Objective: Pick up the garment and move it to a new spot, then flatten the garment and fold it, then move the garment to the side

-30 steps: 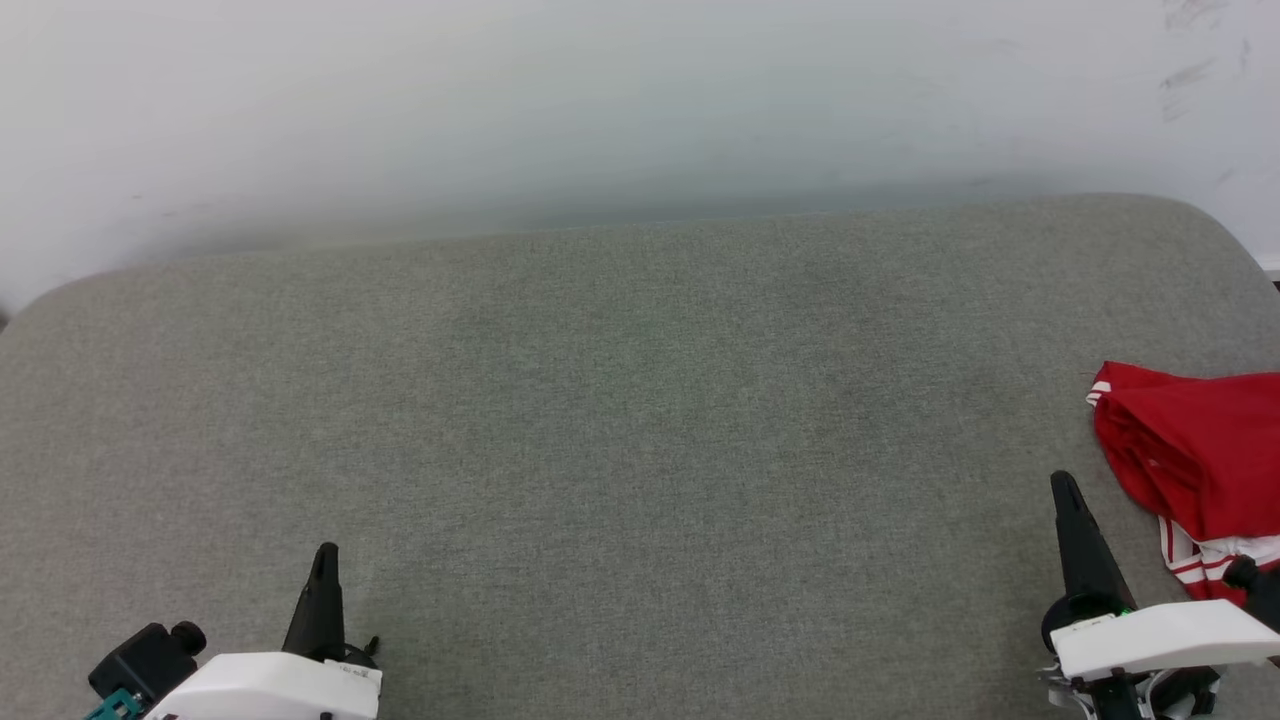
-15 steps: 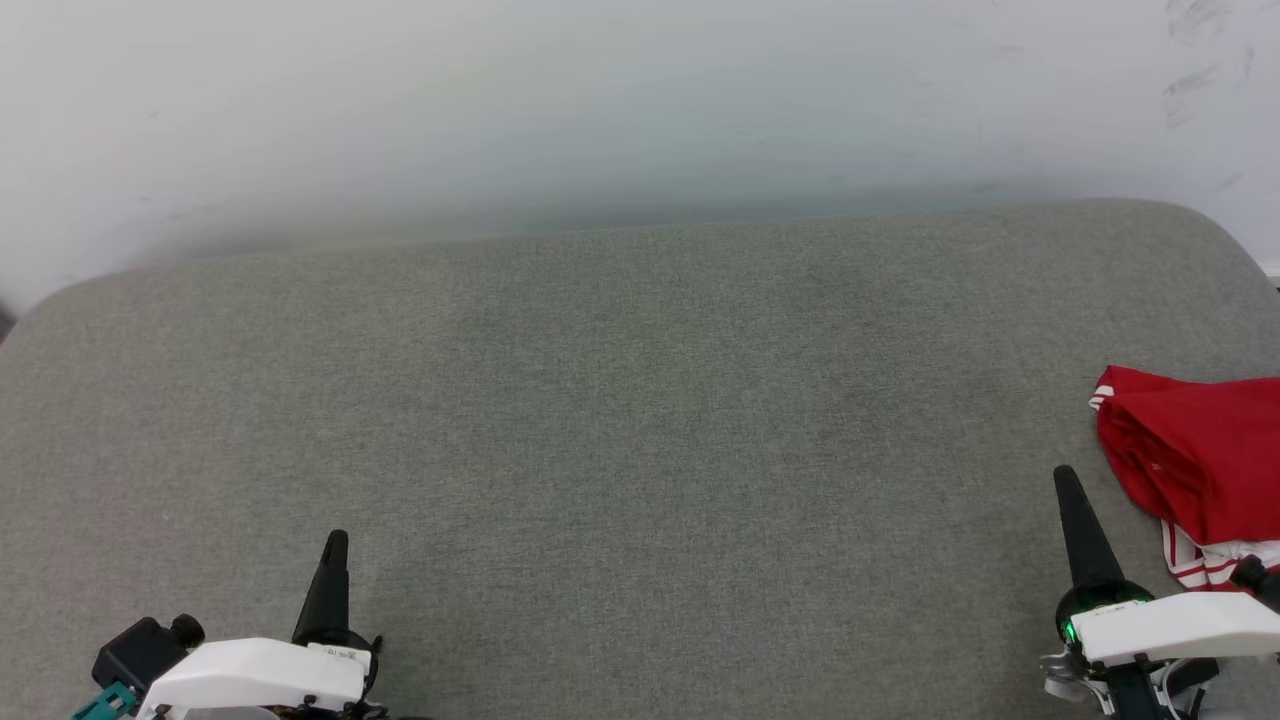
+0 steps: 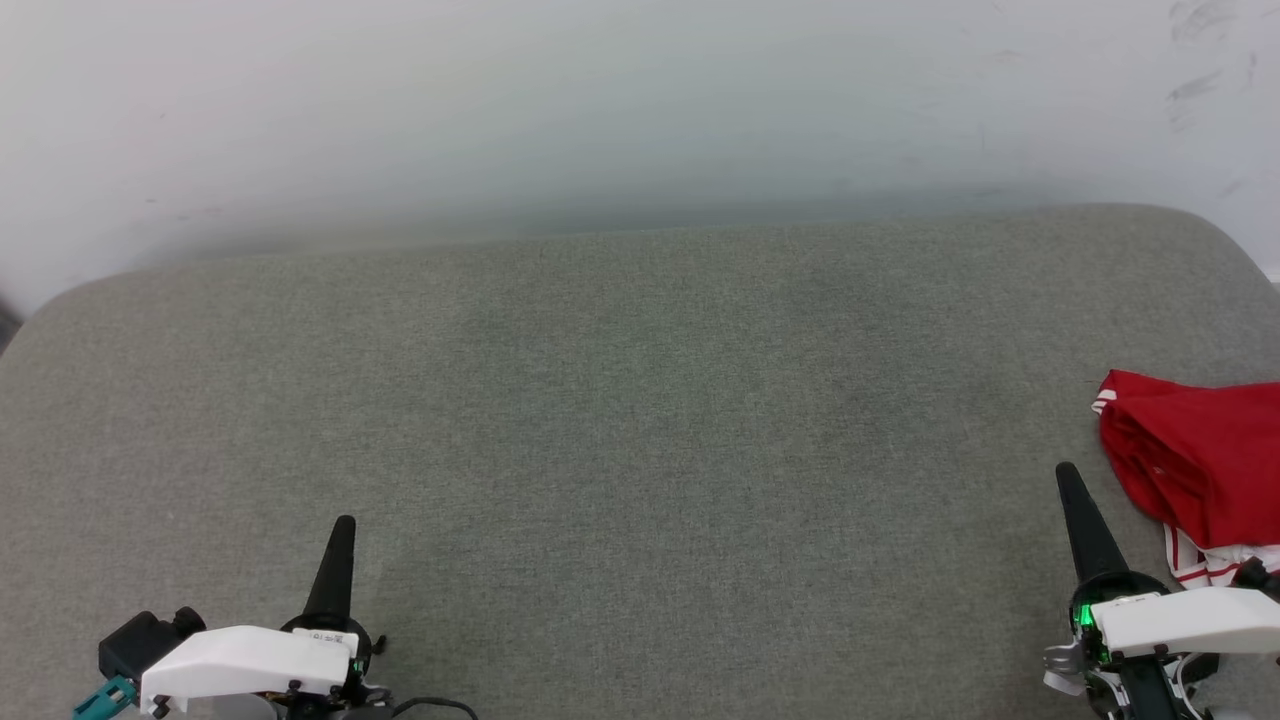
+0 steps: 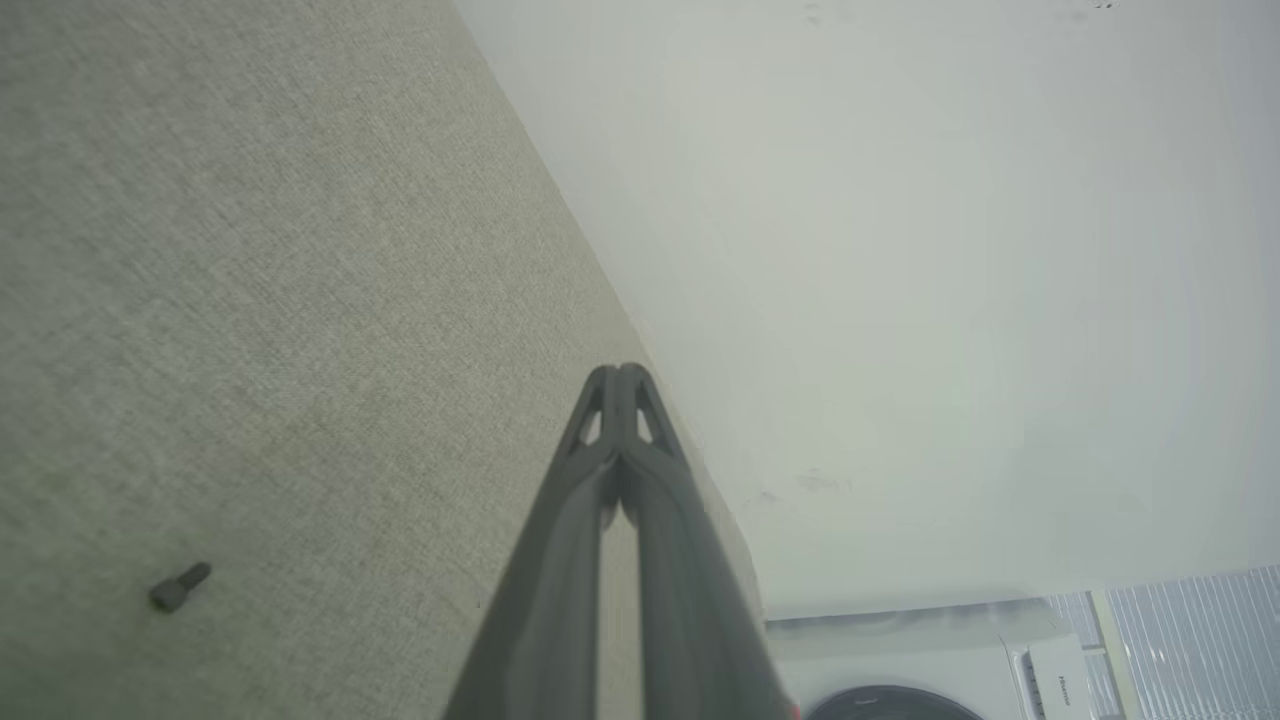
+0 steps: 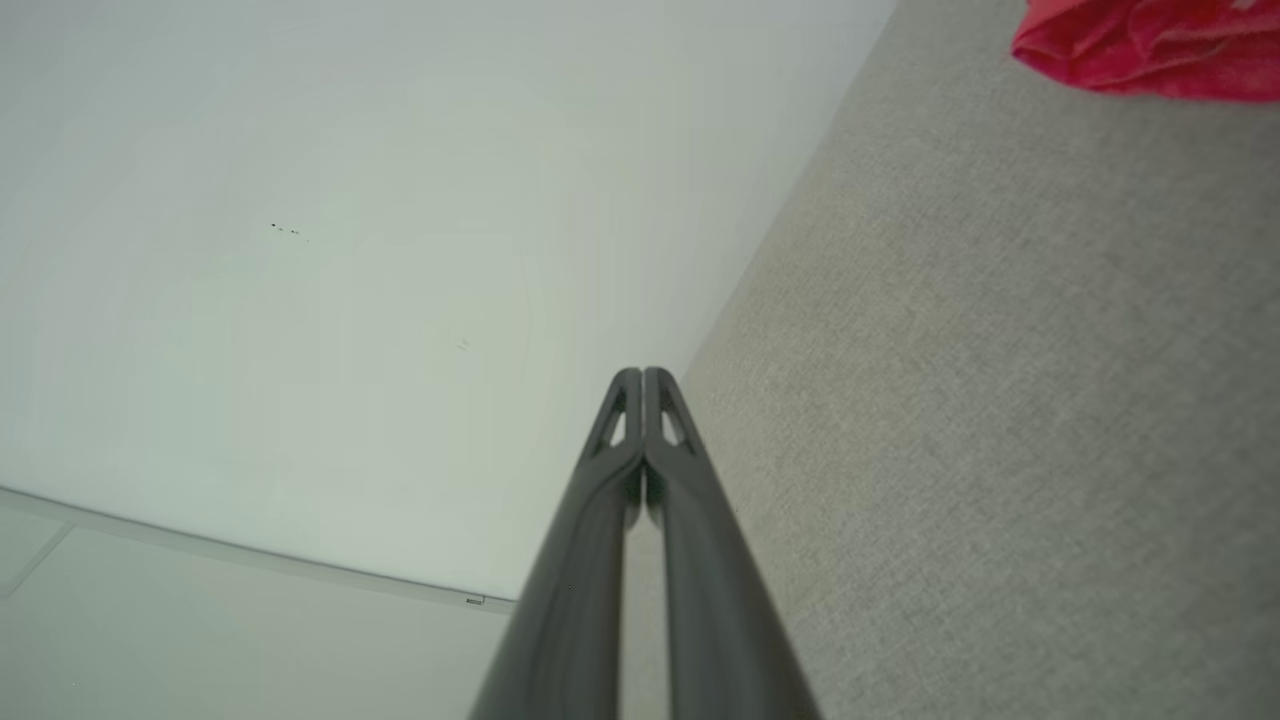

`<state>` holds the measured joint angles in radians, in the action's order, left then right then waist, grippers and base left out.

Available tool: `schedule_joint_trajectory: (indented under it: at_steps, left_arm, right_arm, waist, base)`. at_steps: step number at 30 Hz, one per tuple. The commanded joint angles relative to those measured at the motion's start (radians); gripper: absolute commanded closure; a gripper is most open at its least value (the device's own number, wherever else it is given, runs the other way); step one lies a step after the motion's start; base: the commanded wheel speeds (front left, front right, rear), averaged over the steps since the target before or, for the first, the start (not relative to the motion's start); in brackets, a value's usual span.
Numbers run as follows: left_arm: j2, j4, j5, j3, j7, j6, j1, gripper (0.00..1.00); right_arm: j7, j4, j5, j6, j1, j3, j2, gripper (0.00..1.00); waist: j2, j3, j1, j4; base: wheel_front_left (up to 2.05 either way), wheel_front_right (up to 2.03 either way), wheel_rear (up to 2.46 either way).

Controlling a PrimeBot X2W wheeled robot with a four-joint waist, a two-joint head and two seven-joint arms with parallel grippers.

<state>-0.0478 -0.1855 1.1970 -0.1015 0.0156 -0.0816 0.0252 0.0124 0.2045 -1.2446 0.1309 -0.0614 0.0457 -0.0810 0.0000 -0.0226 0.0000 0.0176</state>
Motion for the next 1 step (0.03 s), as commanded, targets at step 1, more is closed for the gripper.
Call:
schedule_joint_trajectory:
  at_steps: [1]
  left_arm:
    - [-0.003, 0.002, 0.02, -0.003, 0.006, -0.01, 0.02, 1.0]
  right_arm:
    - [-0.004, -0.002, -0.021, 0.0, -0.02, 0.003, -0.001, 1.0]
  waist:
    - [0.0, 0.0, 0.0, 0.0]
  base:
    - [0.0, 0.0, 0.0]
